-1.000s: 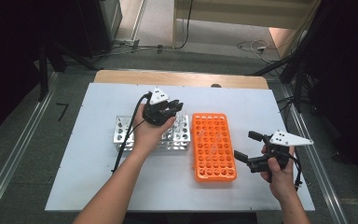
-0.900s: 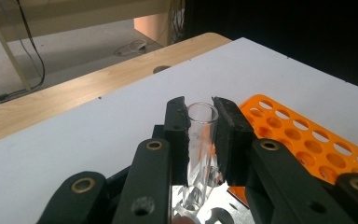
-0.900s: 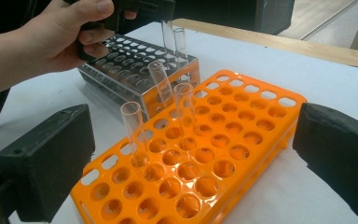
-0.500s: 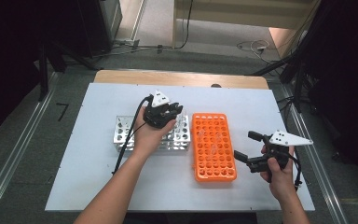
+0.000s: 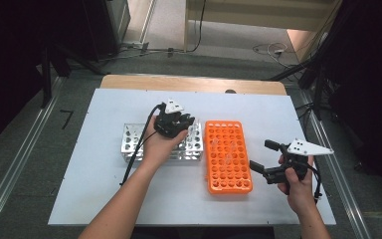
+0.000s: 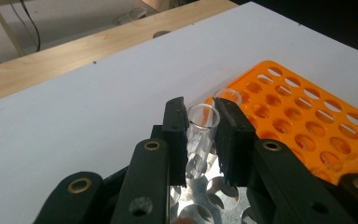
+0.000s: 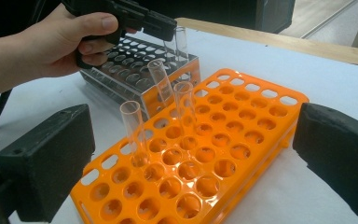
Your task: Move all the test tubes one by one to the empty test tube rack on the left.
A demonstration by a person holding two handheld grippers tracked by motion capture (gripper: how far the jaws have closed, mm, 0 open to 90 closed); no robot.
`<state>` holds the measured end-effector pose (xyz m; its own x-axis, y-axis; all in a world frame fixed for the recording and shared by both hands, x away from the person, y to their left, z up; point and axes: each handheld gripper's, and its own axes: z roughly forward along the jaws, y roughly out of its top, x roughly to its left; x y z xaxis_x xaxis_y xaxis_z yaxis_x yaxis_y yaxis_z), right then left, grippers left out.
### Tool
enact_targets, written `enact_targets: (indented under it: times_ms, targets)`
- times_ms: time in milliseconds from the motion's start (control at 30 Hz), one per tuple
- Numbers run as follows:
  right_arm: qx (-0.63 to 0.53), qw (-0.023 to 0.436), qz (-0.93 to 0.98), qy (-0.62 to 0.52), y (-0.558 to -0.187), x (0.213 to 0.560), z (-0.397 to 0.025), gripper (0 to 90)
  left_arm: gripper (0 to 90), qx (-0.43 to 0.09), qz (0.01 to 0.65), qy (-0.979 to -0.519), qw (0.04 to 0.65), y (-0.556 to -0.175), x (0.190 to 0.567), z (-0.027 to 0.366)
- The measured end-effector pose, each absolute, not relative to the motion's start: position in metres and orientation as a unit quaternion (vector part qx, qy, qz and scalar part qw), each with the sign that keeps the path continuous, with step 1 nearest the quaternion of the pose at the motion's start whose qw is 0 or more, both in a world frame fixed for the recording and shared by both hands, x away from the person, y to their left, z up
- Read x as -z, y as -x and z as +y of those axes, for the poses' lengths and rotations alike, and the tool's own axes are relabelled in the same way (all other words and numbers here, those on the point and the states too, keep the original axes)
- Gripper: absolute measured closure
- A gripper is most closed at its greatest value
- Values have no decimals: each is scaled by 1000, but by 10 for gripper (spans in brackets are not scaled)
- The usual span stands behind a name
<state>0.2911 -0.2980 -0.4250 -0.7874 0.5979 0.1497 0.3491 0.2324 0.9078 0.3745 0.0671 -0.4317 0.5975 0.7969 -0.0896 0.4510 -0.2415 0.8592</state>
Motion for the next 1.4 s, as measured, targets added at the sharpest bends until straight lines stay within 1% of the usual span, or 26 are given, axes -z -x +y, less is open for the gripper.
enact_targets:
  times_ms: [100,200,333,500,567,733,1000,1067,1133,1333,1367,1400]
  targets:
    - [-539,115,777,-305,-291,425,-297,0,730,-184,409,-768,457,-375,432,67]
    - [-538,115,777,-305,-291,425,-297,0,681,-185,411,-767,456,-375,431,67]
    - [-539,115,777,-304,-291,425,-297,0,572,-186,424,-759,459,-373,427,70]
    - [-539,113,778,-303,-291,425,-296,0,393,-179,417,-751,480,-365,418,72]
    - [-538,112,779,-302,-291,425,-295,0,339,-177,412,-750,487,-362,415,74]
    - [-538,111,781,-298,-291,426,-292,0,257,-166,398,-740,516,-347,408,79]
    - [-538,102,783,-294,-291,427,-286,0,102,-158,390,-735,532,-319,409,85]
    - [-538,97,785,-291,-291,428,-283,0,91,-158,388,-733,536,-311,410,87]
    - [-535,95,788,-289,-291,429,-280,0,57,-162,385,-736,533,-303,412,88]
    - [-535,88,790,-286,-291,431,-276,0,0,-150,376,-736,543,-280,415,92]
    - [-535,84,790,-286,-291,432,-275,6,0,-148,373,-737,544,-278,416,93]
    - [-536,82,790,-285,-291,432,-275,31,0,-147,371,-738,544,-275,416,92]
